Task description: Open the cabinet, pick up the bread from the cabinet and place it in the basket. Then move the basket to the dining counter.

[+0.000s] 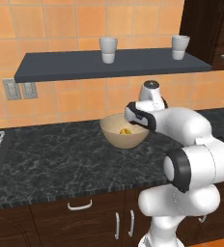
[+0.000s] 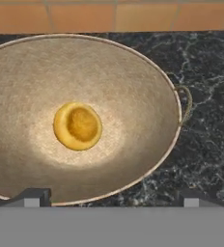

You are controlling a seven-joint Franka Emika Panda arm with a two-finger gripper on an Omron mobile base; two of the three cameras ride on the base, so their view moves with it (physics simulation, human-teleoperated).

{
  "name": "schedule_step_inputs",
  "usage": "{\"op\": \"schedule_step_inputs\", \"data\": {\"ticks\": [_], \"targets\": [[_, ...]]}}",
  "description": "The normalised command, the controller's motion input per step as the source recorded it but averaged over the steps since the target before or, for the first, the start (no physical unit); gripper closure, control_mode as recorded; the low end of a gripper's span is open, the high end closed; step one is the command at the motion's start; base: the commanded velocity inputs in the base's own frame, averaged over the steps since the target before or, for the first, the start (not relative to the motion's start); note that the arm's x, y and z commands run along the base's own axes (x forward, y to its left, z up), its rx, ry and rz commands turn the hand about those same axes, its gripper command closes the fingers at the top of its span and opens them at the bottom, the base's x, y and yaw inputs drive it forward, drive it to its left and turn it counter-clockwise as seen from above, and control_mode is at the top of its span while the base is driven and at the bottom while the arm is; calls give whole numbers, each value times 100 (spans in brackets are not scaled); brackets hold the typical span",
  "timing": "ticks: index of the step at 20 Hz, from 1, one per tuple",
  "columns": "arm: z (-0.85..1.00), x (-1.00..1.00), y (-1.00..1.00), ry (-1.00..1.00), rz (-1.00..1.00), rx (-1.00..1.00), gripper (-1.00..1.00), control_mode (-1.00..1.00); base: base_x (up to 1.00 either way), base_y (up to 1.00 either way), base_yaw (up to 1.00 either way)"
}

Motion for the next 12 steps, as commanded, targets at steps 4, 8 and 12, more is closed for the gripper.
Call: {"op": "schedule_step_inputs", "data": {"ticks": [4, 8, 12], "targets": [[-12, -18, -34, 19, -31, 13, -100, -100, 0, 0, 0], [-35, 7, -37, 1, -8, 14, -100, -100, 0, 0, 0], [-47, 23, -22, -1, -2, 6, -100, -100, 0, 0, 0]]}}
